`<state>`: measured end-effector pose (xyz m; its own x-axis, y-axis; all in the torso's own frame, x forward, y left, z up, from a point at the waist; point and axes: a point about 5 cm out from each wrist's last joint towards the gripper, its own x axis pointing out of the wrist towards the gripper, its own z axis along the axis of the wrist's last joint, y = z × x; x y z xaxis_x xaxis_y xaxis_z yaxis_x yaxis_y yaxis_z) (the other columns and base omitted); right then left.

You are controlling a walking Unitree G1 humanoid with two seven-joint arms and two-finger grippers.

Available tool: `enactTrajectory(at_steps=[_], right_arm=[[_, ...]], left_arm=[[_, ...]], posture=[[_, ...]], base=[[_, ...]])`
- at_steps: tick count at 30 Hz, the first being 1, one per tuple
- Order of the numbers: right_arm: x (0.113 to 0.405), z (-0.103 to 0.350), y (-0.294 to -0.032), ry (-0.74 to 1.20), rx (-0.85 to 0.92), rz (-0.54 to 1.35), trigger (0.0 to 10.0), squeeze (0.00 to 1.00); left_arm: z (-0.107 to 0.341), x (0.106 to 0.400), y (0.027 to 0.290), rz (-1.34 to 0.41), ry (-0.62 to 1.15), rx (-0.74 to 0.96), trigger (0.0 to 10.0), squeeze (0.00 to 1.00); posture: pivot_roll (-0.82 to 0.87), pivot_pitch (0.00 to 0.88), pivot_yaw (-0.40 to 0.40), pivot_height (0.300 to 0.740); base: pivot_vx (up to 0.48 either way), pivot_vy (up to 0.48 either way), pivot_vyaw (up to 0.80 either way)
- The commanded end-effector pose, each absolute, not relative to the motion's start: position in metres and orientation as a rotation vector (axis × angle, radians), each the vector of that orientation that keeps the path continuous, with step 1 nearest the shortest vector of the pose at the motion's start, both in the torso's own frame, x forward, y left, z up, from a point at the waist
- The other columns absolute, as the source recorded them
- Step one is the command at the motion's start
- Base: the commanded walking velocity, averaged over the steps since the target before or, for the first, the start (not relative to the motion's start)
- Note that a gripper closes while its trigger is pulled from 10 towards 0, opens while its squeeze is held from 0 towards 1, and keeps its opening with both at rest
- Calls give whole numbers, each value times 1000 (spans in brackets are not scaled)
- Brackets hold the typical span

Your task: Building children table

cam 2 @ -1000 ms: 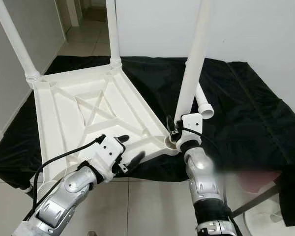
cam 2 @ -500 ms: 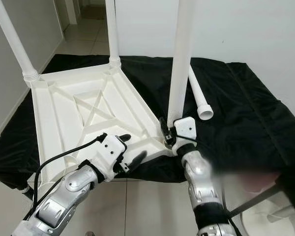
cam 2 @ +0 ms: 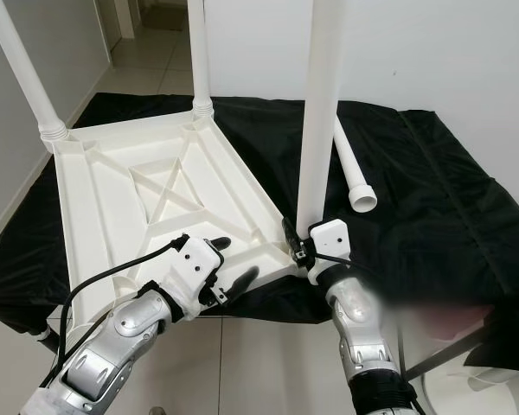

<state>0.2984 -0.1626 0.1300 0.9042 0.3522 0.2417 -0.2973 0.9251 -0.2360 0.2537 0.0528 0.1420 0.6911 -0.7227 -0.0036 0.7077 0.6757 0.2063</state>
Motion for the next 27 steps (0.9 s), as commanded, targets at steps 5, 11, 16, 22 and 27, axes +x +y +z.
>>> enactTrajectory(at_steps=[5, 11, 16, 22, 27], right_arm=[[295, 113, -164, -217, -171, 366, 10000, 0], [294, 114, -156, -256, -119, 397, 10000, 0], [294, 114, -150, -273, -76, 398, 10000, 0], [291, 112, -140, -286, -68, 434, 10000, 0], [287, 105, -144, -263, -43, 423, 10000, 0]], left_arm=[[143, 253, 54, -823, -78, 223, 10000, 0], [143, 253, 54, -816, -77, 225, 10000, 0], [143, 252, 53, -813, -78, 223, 10000, 0], [143, 253, 55, -805, -79, 224, 10000, 0], [144, 255, 57, -794, -85, 240, 10000, 0]], posture=[[34, 83, -22, 740], [42, 90, -20, 740], [48, 92, -20, 740], [50, 94, -18, 740], [57, 93, -16, 740]], base=[[0, 0, 0], [0, 0, 0], [0, 0, 0], [0, 0, 0], [0, 0, 0]])
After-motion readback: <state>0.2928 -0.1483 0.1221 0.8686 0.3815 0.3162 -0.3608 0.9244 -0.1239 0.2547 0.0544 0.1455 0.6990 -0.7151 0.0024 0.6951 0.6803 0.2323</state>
